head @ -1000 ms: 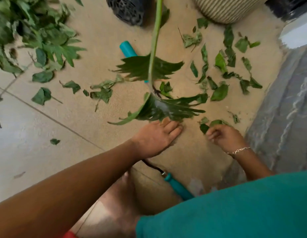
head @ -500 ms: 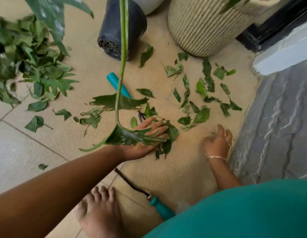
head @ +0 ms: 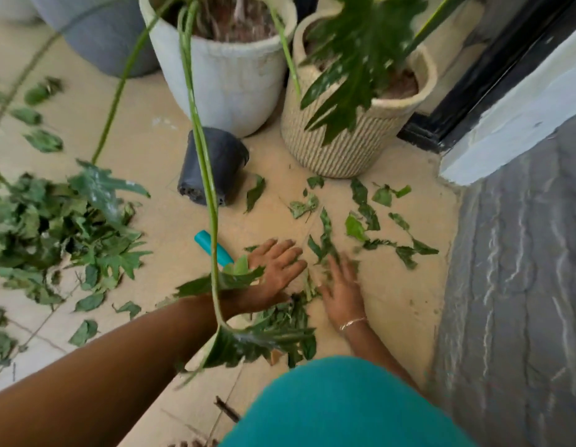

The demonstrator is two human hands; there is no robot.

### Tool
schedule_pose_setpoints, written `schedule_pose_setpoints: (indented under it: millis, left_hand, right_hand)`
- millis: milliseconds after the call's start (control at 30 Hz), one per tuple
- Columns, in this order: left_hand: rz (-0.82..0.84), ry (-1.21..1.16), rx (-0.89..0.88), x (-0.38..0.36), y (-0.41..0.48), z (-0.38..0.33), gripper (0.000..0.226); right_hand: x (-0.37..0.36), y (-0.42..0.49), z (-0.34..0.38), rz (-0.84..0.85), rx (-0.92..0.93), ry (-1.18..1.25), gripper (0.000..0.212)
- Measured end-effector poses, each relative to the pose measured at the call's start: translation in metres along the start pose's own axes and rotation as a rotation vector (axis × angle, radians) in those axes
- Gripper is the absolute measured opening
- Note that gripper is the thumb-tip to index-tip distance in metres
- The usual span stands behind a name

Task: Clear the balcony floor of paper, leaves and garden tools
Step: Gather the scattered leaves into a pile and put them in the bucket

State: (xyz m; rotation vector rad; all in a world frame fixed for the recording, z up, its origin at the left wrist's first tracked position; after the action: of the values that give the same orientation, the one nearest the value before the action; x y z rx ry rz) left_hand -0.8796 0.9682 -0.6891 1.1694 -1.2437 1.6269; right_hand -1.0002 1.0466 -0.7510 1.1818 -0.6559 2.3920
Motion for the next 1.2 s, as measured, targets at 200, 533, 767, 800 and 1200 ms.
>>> schedule_pose_setpoints:
  millis: [200,533,767,800,1200]
  left_hand:
    - [0.066,0.096,-0.027,0.047,0.024,0.021,0.072]
    - [0.173,0.0,0.005,0.004,0.031,0.027,0.06]
    - [0.304,-0.232,0.14,-0.038,0.027,0.064,0.074]
    - [0.3,-0.256,0.166,-0.042,0.027,0.069,0.078]
    - [0.286,-0.23,0.155,-0.045,0.027,0.073,0.09]
  right_hand:
    - [0.082,0.048,-0.037,-0.368,-0.141,0.029,0.052]
    - [0.032,0.067,-0.012,-0.023,0.007,-0.078,0.058]
    - [0.095,0.161,-0.05,-0.208,-0.281,-0.096,0.06]
    - [0.103,0.175,-0.057,-0.185,-0.341,-0.106,0.061]
    - [0.042,0.143,0.005,0.09,-0.045,0.01,0.053]
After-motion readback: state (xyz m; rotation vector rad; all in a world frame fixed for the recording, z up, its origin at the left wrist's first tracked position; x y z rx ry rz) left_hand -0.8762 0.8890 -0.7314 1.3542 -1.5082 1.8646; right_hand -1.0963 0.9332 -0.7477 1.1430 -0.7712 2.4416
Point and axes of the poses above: each hand's wrist, its own y-axis towards the middle knuckle, its own x-axis out of the back of the hand, z = x × y, the point moved 7 cm from there along y, towards the middle knuckle, and after that the axes turned 8 degrees about y, right-handed, at the moved point
